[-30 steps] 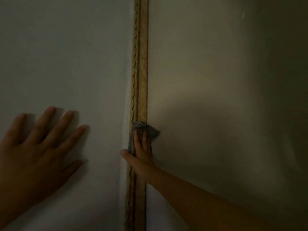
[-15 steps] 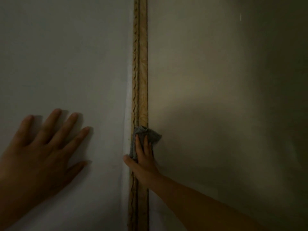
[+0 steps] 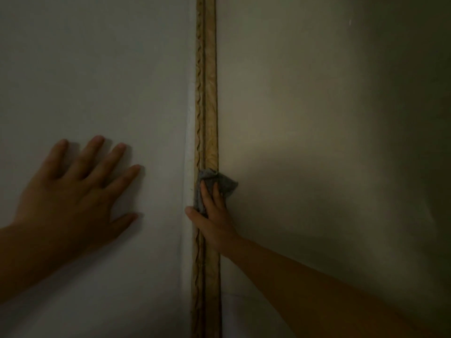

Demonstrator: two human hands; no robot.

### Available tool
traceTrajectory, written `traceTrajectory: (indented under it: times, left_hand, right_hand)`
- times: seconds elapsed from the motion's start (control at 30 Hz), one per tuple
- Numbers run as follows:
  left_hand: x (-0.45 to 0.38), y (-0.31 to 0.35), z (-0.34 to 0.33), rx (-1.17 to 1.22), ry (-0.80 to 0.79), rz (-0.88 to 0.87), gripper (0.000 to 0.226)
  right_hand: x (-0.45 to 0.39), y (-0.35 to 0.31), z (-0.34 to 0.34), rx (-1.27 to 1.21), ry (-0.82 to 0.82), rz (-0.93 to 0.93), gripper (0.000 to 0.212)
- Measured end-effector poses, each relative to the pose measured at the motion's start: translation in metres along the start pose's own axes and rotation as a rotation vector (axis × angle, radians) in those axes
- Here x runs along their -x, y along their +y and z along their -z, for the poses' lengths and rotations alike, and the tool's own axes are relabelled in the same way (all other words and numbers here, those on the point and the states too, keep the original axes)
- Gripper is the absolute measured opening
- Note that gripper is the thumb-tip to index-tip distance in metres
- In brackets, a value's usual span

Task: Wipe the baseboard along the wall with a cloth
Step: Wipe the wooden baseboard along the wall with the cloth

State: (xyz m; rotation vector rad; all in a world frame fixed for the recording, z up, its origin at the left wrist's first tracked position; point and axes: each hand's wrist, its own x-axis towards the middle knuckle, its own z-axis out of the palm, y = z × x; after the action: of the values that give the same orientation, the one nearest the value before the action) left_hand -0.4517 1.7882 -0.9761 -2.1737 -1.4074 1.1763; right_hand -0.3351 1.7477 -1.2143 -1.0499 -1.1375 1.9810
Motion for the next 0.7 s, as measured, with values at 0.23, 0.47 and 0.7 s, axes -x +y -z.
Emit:
traceTrajectory:
  times: [0.23,0.47,0.7]
  left_hand:
    - [0.003,0.005,0.014,-0.071,-0.038,0.023,0.083]
    - [0.025,0.024,0.020,-0.100,0.018,0.040,0.078]
    - [0.041,0.032,0.019,-0.177,-0.034,0.095,0.078]
  right_hand:
    - [0.020,0.010,-0.015,0.021,0.023,-0.028,0.077]
    - [0.019,-0.004,-0.012,-0.030,0.018,-0.070,0.077]
    - [0.046,0.005,-0.026,0.002,-0.032,-0.075,0.079]
